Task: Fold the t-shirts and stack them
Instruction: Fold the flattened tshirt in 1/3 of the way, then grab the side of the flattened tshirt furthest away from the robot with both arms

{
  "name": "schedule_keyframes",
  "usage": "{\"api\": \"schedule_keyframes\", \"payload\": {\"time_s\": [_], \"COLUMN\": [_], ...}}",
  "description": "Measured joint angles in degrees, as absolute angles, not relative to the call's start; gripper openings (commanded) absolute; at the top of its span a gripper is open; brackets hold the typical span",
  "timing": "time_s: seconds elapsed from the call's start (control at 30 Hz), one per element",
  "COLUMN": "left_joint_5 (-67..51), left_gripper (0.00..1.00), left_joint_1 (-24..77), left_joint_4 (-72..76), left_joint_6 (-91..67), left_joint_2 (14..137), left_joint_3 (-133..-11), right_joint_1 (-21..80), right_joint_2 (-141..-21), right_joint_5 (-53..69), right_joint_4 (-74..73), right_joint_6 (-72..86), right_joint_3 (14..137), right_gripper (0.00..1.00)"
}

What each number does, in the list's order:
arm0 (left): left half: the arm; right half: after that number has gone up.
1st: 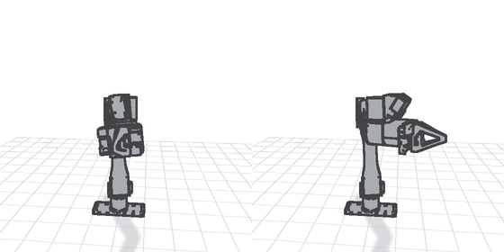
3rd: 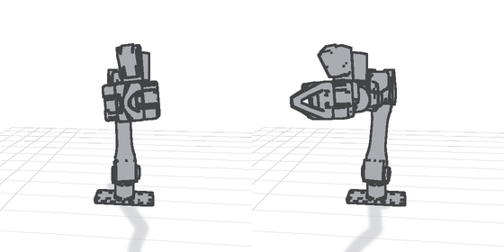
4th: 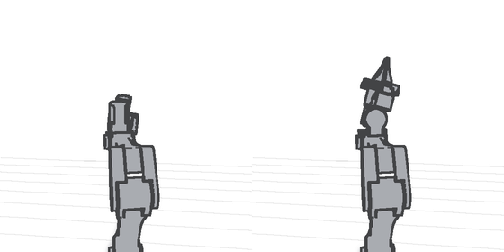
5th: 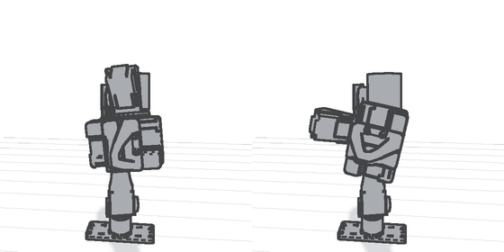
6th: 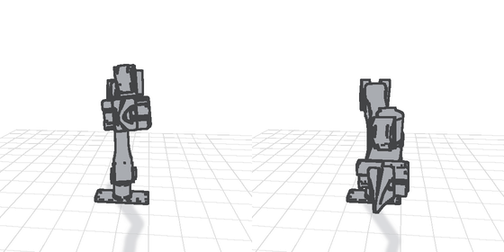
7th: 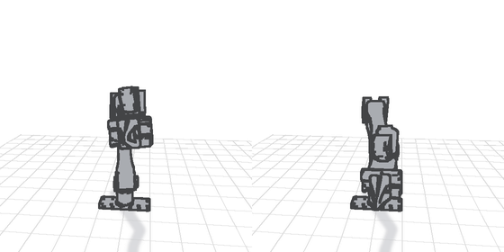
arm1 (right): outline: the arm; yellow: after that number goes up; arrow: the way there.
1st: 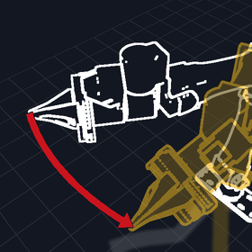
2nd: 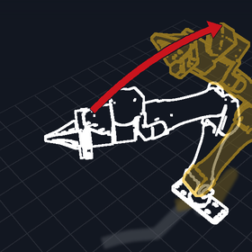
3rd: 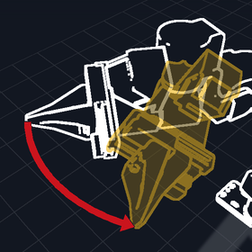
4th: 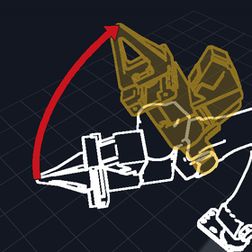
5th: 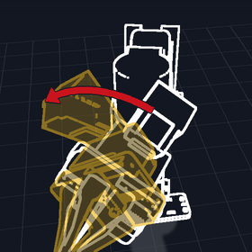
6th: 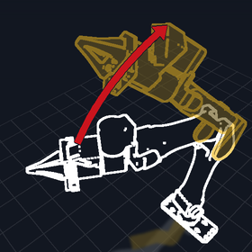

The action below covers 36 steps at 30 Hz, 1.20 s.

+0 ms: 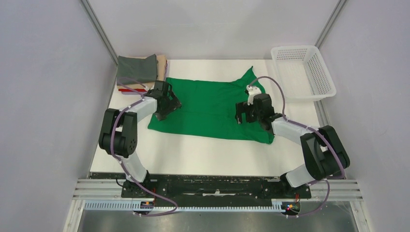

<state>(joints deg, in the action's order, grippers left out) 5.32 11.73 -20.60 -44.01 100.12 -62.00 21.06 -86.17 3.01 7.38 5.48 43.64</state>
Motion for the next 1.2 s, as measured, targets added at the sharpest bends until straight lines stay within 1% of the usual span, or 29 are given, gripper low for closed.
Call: {"api": "schedule_keyframes", "payload": {"time_s": [0.2,0.37,0.47,0.63,0.8,0.87,1.03,1.2], "left_joint_5": [6.9,8.4,8.6,8.9,9.5,10.2,11.0,13.3], "left_gripper": [1.0,1.0,1.0,1.0,1.0,1.0,1.0,1.0], "left_joint_1": [13.0,14.4,15.5,18.9,20.2,20.2,20.0,17.9], "left_joint_4": [-18.6,-16.9,-17.8,-24.2,-35.7,-39.2,-40.7,-39.4], "left_joint_6": [-44.0,-44.5,-45.1,-47.0,-49.9,-50.8,-51.4,-51.4], "left_joint_2": [99.2,90.9,85.4,77.8,70.9,68.9,68.7,73.3], "left_joint_3": [-59.0,-49.3,-44.0,-38.8,-35.9,-35.5,-37.4,-47.3], "right_joint_1": [21.1,21.1,21.1,21.1,21.1,21.1,21.1,21.1], "right_joint_2": [-85.6,-81.1,-77.3,-69.4,-62.6,-61.6,-61.1,-62.5], "right_joint_5": [2.6,3.0,3.3,5.5,6.0,5.7,3.8,1.1], "right_joint_4": [5.9,5.6,2.8,-4.7,-11.9,-13.6,-15.3,-12.4], "right_joint_6": [7.4,8.4,8.6,9.7,10.8,11.0,11.2,11.4], "right_joint_3": [35.5,31.4,29.1,26.0,23.8,23.8,24.4,30.0], "right_gripper": [0.98,0.98,0.98,0.98,0.98,0.98,0.98,0.98]}}
